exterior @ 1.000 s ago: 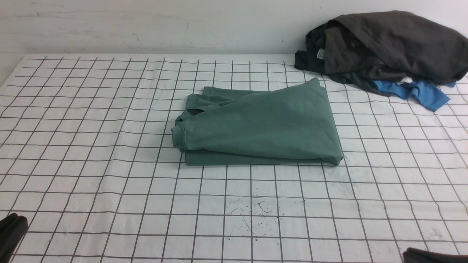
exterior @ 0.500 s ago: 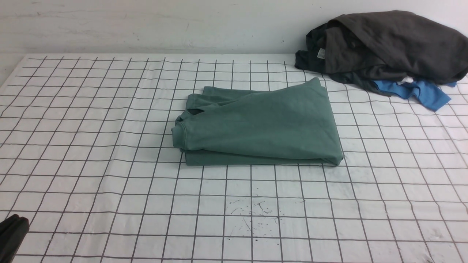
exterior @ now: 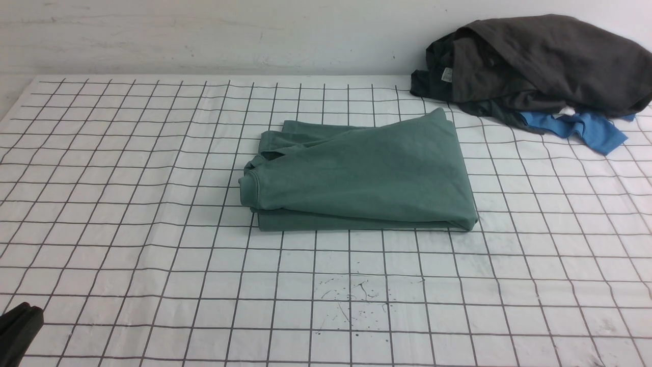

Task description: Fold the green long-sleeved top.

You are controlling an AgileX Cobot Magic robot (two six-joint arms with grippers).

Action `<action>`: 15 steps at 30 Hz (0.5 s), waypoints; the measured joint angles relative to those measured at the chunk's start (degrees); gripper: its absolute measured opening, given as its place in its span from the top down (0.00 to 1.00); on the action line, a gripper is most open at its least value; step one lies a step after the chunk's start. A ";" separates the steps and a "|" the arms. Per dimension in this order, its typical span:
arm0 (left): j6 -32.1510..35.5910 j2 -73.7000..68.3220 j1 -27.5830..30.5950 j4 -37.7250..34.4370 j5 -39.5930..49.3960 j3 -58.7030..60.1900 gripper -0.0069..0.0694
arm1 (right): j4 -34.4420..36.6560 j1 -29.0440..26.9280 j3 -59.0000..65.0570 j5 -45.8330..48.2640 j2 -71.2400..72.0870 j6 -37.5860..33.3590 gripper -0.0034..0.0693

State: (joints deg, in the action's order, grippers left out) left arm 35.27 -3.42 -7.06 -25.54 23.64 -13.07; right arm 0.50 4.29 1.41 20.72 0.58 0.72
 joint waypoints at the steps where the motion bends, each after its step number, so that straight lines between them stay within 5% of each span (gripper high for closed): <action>1: 0.00 0.00 0.00 0.00 0.00 0.00 0.92 | 0.00 0.00 0.00 0.00 0.00 0.00 0.97; 15: 0.00 2.37 0.00 2.91 -1.70 4.53 0.92 | 0.00 0.00 -0.02 0.05 0.00 0.00 0.97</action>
State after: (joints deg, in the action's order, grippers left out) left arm 35.27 -1.05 -7.06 -22.62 21.94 -8.53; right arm 0.50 4.29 1.39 20.77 0.58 0.72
